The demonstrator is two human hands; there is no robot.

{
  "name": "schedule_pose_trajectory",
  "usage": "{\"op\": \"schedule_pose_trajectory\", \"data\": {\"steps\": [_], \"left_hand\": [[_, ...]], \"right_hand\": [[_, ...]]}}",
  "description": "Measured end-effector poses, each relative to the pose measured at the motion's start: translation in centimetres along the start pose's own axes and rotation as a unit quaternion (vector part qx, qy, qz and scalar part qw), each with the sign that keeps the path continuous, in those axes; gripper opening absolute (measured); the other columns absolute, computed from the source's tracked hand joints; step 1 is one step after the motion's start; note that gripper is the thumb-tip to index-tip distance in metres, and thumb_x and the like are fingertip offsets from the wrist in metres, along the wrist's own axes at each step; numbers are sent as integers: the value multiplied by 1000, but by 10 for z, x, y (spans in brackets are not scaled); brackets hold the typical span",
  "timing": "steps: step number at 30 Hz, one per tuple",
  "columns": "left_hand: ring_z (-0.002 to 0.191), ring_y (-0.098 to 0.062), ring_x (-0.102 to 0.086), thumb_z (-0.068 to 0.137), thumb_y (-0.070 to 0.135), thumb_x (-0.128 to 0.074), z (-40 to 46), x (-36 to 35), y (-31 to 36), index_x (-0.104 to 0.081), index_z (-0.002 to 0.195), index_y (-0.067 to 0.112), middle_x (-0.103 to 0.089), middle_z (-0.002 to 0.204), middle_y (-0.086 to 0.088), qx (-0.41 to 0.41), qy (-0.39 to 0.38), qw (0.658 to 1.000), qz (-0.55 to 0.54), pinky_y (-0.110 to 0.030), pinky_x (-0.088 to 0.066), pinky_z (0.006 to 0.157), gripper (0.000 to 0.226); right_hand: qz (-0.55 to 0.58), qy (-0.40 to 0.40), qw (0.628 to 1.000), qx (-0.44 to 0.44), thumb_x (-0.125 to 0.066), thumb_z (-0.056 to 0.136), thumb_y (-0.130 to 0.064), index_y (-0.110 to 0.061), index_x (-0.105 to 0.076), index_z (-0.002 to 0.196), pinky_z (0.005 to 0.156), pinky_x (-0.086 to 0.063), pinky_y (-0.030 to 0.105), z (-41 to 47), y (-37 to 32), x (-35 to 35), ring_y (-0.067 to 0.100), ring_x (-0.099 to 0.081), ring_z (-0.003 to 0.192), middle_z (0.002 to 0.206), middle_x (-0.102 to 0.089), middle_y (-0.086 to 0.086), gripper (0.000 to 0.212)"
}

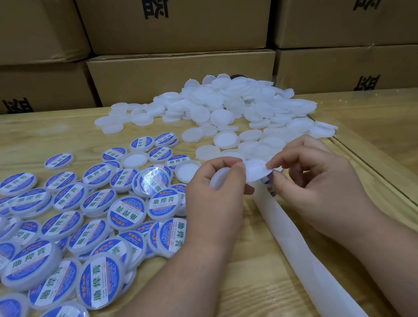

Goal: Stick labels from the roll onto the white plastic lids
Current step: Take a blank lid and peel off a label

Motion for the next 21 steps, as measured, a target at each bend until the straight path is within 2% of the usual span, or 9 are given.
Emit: {"op": "schedule_pose_trajectory", "data": {"steps": [3,6,8,10,13,15,18,21], "left_hand": [[56,-24,-64,86,35,-50,-1,-5,5,-57,99,18,-71,72,-10,-15,-33,996,-80,-27,-44,52,22],[56,-30,-61,78,26,-35,-1,-5,4,-43,100,16,-71,74,-18,5,-52,988,-144,-28,-39,51,26],[61,-31,-64,79,22,-34,0,-5,4,-42,99,16,-73,78,-15,11,-51,989,-142,-29,-39,50,22],[68,-29,-68,97,19,-34,1,-8,4,-47,101,17,-75,83,-7,8,-58,989,-139,-27,-41,49,14],[71,-21,-62,108,22,-36,3,-5,1,-62,101,19,-68,91,-4,11,-37,990,-137,-28,-44,49,28],[72,-21,-58,101,34,-42,2,-7,3,-65,100,19,-69,90,-9,8,-38,990,-135,-29,-44,50,28],[81,-29,-59,88,41,-40,0,-12,3,-60,104,17,-73,103,-25,23,-59,988,-140,-29,-40,51,35],[81,-28,-67,86,39,-38,0,-14,3,-56,110,19,-76,101,-19,22,-81,987,-137,-29,-37,52,36]], "right_hand": [[70,40,996,-49,-73,78,-22,-28,-72,81,57,-45,22,0,7,8,17,-51,60,82,-63,0,7],[158,54,976,-138,-73,81,-22,-28,-72,76,49,-43,23,-1,22,10,10,-46,51,65,-59,-6,8],[272,11,937,-221,-71,84,-21,-27,-70,69,41,-36,25,-3,36,-1,11,-37,45,60,-50,-4,15],[374,-71,870,-314,-71,81,-27,-22,-63,73,37,-29,22,-10,43,-23,11,-28,44,58,-40,-2,12],[421,-179,796,-397,-65,81,-38,-16,-67,86,33,-23,16,-26,45,-42,8,-23,39,52,-32,-3,23],[436,-224,768,-412,-69,80,-40,-11,-71,95,32,-23,14,-32,41,-48,6,-24,36,49,-32,-4,33],[450,-269,746,-411,-88,63,-42,-9,-76,98,32,-26,14,-36,33,-54,6,-26,35,46,-33,-4,50],[452,-284,739,-412,-91,57,-43,-9,-78,100,32,-27,13,-38,29,-56,6,-25,34,45,-32,-5,57]]}}
Point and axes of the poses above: each hand's wrist, its own z-axis towards the middle knuckle, its own x-axis out of the back of the hand, y = z × x, the point moved 10 cm from there along z, towards the middle knuckle
